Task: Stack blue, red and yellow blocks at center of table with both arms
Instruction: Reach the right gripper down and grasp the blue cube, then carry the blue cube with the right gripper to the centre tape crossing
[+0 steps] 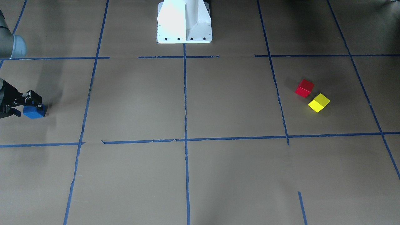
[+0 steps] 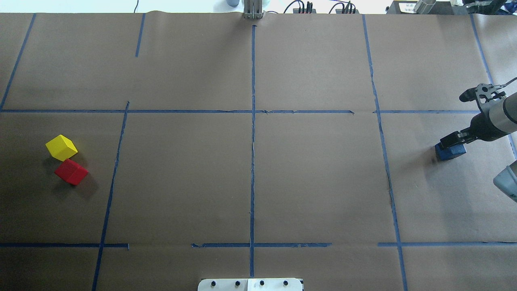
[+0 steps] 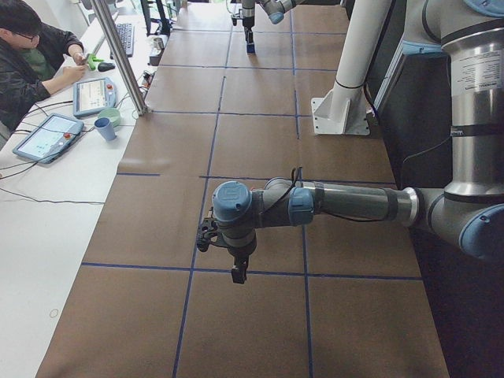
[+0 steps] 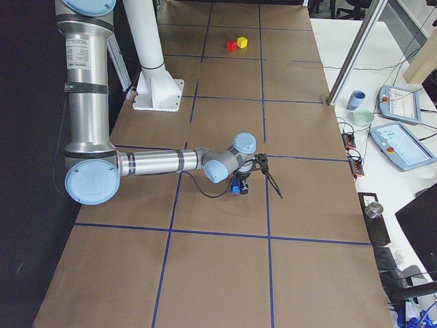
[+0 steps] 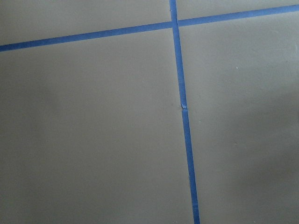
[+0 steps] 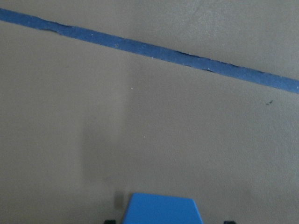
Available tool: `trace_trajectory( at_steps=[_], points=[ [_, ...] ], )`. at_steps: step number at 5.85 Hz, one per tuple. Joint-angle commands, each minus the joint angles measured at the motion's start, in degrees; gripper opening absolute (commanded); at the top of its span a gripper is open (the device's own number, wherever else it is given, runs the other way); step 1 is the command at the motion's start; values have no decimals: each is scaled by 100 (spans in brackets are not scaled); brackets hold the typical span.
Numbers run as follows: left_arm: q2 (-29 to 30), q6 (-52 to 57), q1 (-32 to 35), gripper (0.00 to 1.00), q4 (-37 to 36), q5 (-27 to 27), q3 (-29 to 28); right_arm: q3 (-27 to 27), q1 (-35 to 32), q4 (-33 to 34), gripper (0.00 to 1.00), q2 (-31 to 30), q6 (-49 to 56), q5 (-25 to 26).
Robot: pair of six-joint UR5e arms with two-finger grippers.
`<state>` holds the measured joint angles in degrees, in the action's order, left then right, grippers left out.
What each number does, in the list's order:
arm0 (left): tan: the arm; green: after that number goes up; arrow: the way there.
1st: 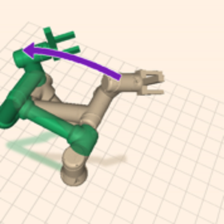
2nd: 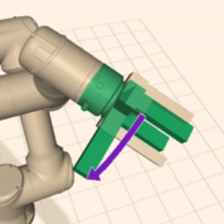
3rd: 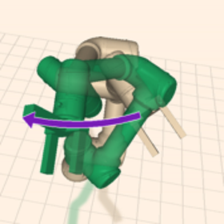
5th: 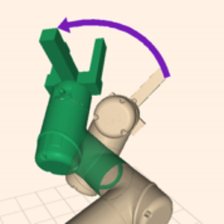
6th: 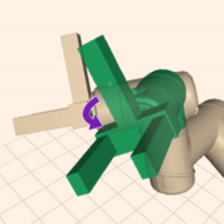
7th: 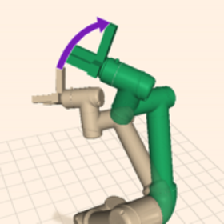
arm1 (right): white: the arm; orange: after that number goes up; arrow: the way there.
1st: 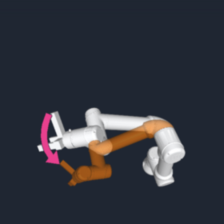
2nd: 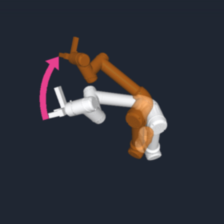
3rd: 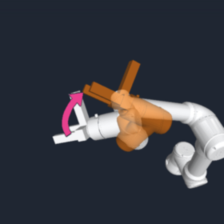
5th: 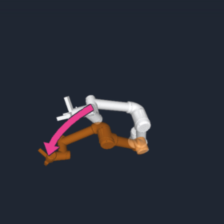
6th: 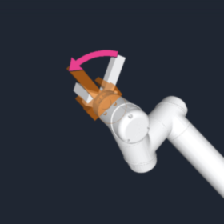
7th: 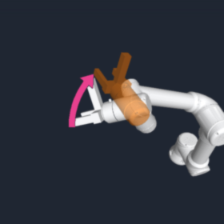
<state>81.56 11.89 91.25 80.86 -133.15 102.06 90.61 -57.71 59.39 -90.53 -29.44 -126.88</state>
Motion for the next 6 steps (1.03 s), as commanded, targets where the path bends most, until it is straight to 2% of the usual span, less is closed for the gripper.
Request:
trace_trajectory(
  at_steps=[1, 3, 4, 5, 6],
  points=[
    [0, 6, -2, 100, 0, 0, 6, 18, 14, 2, 3, 35, -44, 14],
    [0, 6, -2, 100, 0, 0, 33, 36, 118, 300, 3, 935, -663, -12],
    [0, 6, -2, 100, 0, 0, 50, 10, 485, 641, 3, 1602, -1277, 84],
    [0, 6, -2, 100, 0, 0, 85, -17, 845, 1375, 3, 2426, -1832, 389],
    [0, 15, -2, 100, 0, -9, 86, -17, 1319, 2078, 3, 3183, -2594, 906]
  ],
)
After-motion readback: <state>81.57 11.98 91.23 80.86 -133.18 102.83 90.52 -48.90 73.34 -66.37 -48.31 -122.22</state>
